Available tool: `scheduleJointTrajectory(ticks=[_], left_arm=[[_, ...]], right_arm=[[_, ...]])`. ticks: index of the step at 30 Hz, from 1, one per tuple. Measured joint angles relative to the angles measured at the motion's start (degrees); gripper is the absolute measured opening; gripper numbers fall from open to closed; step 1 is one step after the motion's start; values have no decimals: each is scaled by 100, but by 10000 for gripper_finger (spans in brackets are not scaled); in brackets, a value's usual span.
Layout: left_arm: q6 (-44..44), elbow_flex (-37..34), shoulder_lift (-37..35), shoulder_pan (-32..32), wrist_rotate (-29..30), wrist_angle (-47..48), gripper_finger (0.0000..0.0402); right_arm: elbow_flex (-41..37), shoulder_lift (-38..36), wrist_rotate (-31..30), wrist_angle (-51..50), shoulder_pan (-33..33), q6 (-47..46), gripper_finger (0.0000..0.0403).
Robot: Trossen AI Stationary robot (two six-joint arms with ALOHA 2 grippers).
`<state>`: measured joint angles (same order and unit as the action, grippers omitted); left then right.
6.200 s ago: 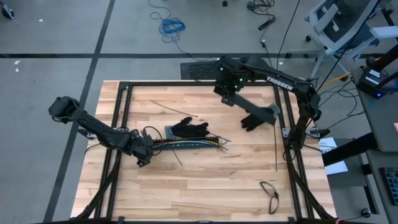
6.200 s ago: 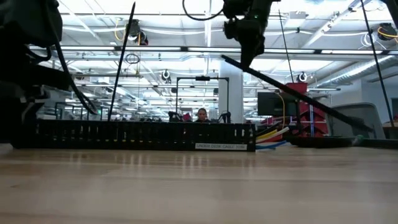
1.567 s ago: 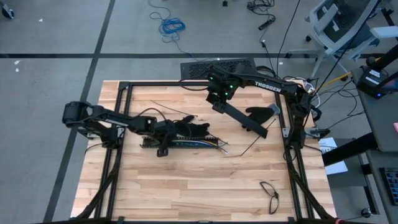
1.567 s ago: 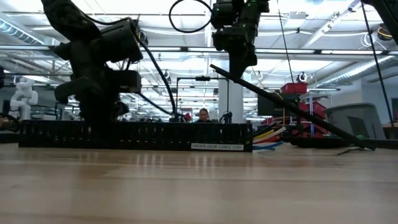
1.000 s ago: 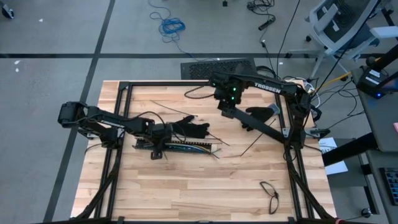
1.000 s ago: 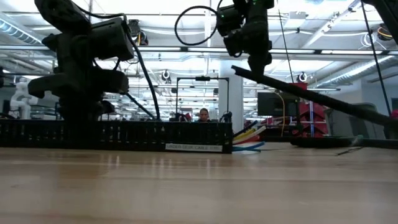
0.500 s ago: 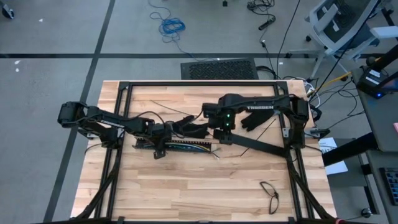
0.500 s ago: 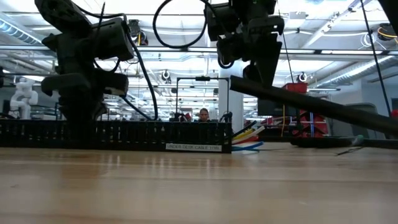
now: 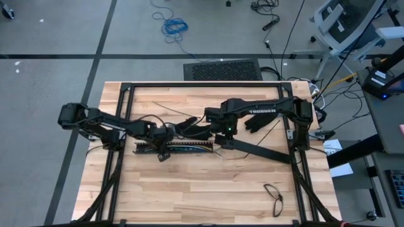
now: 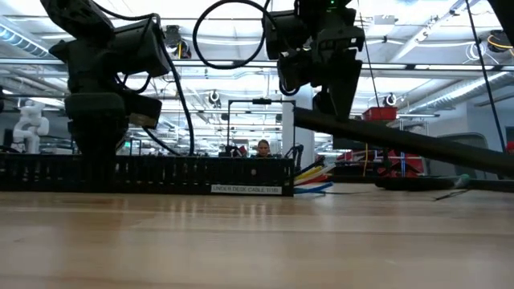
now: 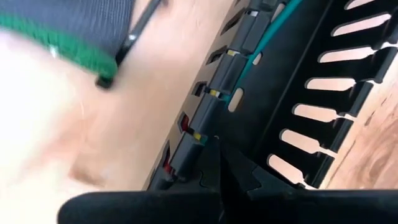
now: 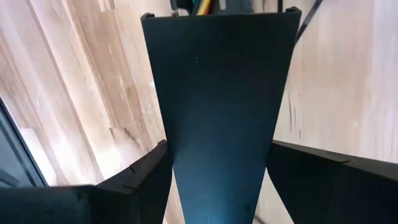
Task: Ziptie cables
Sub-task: Close the cable duct
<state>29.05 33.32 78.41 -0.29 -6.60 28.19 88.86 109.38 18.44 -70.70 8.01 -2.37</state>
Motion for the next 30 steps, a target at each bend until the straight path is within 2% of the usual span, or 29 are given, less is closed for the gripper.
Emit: scheduleJointTrajectory(ticks=[4, 12, 17, 24, 30], left_arm=[[-10, -7, -53, -62, 31, 41, 0], [-843, -11, -63, -64, 86, -37, 0], [-950, -11, -63, -62, 119, -57, 0], [-1993, -22, -52, -48, 129, -555, 0], [-2281, -11, -62, -40, 141, -159, 0]], right_arm=[[0, 0, 4, 119, -38, 24, 231], [2, 390, 118, 297, -210, 78, 231], [0, 466, 106, 307, -312, 149, 231], [2, 466, -354, 399, -310, 170, 231], [9, 466, -350, 270, -315, 332, 231]])
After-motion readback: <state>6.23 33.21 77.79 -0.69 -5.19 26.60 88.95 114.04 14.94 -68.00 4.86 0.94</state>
